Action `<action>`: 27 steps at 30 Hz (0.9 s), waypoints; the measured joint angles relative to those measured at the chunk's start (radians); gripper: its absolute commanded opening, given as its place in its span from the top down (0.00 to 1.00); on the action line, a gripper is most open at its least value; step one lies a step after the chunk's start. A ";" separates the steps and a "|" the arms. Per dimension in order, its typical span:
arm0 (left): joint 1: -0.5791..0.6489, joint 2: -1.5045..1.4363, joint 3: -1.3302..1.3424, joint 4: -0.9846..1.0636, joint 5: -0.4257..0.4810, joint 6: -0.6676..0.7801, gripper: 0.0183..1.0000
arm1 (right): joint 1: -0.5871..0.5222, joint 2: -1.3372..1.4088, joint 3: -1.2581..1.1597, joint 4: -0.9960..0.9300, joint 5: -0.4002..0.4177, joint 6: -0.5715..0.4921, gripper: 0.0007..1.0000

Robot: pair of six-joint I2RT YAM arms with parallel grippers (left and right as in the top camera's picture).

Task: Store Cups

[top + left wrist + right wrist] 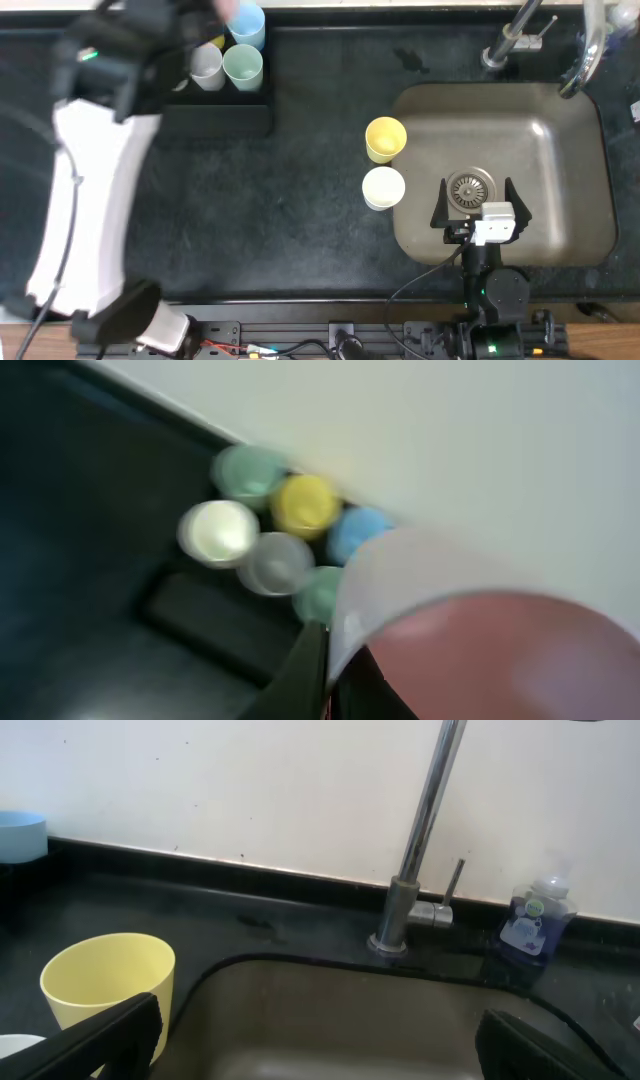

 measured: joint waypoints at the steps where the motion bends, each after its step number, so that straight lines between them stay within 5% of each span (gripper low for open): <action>1: 0.034 -0.027 -0.056 0.007 0.009 0.000 0.98 | 0.000 0.000 0.000 0.000 0.000 0.001 0.00; 6: 0.195 -0.085 -0.291 0.036 0.080 0.040 0.98 | 0.000 0.000 0.000 0.000 0.000 0.001 0.00; 19: 0.494 -0.090 -0.547 0.109 0.317 0.508 0.96 | 0.000 0.000 0.000 0.000 0.000 0.001 0.00; 27: 0.525 0.011 -0.555 0.158 0.390 0.668 0.96 | 0.000 0.000 0.000 0.000 0.000 0.000 0.01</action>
